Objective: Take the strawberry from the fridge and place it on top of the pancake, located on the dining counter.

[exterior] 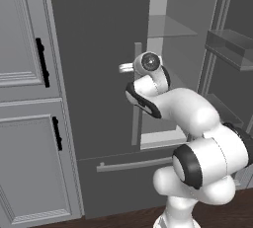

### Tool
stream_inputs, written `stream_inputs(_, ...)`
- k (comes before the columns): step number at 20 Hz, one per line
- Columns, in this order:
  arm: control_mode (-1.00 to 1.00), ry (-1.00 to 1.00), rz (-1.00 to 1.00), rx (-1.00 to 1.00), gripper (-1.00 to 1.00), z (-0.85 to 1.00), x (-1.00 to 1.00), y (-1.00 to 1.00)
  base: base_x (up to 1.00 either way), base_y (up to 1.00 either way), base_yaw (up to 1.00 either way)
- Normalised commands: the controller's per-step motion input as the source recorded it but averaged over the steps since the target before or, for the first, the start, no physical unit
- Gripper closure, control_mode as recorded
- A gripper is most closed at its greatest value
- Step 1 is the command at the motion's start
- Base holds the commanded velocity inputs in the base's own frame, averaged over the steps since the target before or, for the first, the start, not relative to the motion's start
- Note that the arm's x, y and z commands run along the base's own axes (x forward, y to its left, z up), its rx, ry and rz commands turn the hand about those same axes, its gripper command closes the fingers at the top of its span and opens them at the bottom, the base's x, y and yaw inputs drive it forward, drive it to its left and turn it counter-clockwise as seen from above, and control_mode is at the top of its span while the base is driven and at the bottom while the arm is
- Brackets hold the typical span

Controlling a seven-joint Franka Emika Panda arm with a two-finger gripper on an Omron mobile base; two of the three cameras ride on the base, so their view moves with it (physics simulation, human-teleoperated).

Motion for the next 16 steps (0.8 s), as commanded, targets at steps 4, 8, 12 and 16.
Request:
stream_inputs(4,-1.00,-0.08,0.00,0.00,-1.00,-0.07,0.29,0.00,0.00,0.00,0.00)
stream_inputs(8,-1.00,-0.04,0.00,0.00,1.00,-0.04,0.18,0.00,0.00,0.00,0.00)
stream_inputs(12,-1.00,0.01,0.00,0.00,1.00,0.00,-0.20,0.04,0.00,0.00,0.00)
stream_inputs(16,-1.00,0.00,-0.01,0.00,1.00,-0.02,-0.61,0.29,0.00,0.00,0.00)
